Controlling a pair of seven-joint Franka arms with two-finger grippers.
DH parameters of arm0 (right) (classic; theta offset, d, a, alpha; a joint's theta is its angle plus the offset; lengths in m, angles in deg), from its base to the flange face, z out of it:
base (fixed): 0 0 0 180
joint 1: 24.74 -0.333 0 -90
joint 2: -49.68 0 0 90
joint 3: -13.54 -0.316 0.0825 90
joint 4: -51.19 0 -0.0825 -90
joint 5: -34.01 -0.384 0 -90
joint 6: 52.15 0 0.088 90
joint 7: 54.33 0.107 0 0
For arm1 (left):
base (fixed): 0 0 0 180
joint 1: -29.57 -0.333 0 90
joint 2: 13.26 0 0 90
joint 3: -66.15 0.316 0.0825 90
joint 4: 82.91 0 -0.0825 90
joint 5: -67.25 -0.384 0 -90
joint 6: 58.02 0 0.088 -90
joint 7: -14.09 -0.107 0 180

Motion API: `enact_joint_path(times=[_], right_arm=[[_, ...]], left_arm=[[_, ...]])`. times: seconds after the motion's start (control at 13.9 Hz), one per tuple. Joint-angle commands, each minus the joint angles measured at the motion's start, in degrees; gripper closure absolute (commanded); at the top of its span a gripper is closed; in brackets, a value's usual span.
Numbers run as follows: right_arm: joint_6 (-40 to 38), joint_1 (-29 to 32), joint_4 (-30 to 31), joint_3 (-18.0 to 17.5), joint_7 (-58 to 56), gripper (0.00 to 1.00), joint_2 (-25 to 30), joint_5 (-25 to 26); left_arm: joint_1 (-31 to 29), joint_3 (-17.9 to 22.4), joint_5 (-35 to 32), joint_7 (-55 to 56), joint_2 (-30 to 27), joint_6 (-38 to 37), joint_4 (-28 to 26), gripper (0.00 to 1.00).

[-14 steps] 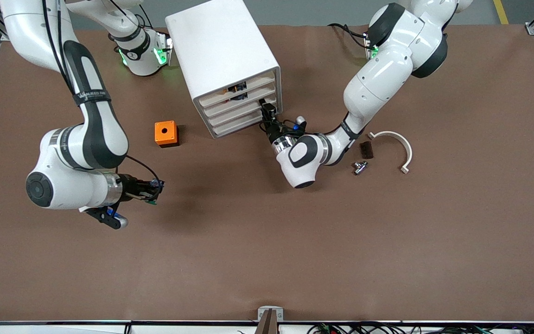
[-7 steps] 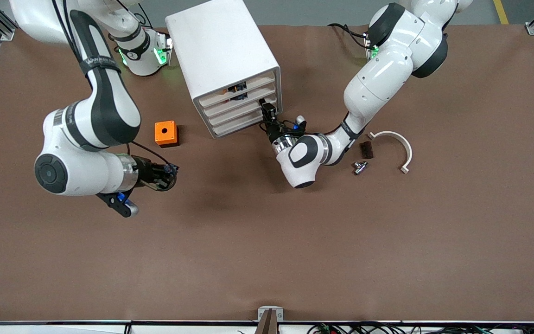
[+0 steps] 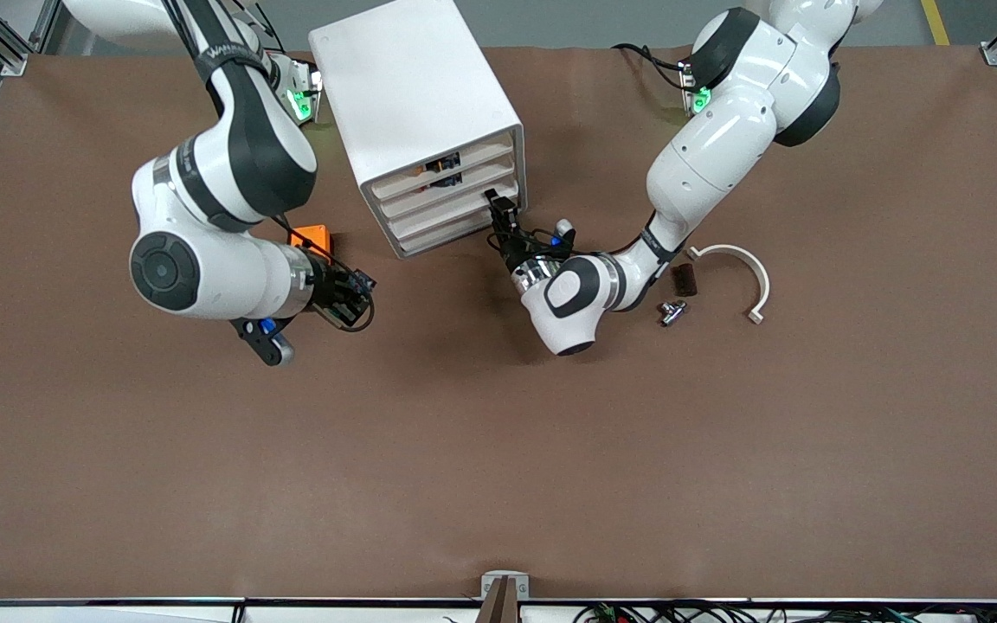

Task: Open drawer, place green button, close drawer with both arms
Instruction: 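Pull the drawer open with the left gripper while the right gripper lifts the button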

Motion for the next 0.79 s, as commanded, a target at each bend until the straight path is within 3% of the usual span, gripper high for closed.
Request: enact_joint_path(times=[0.0, 0.43, 0.72], right_arm=[[-0.3, -1.2, 5.0, 0.4, 5.9, 1.0, 5.4, -0.6], [5.6, -7.7, 6.6, 0.5, 20.7, 1.0, 6.4, 2.2], [13.3, -11.2, 11.6, 0.5, 26.4, 1.0, 7.3, 4.5]], left_arm=[[-2.3, 0.2, 1.8, -0.4, -0.4, 0.1, 0.4, 0.91], [-6.6, 0.4, 1.8, -0.3, -0.5, 0.4, 0.7, 0.9], [-9.1, 0.4, 1.7, -0.4, -0.6, 0.4, 1.5, 0.89]])
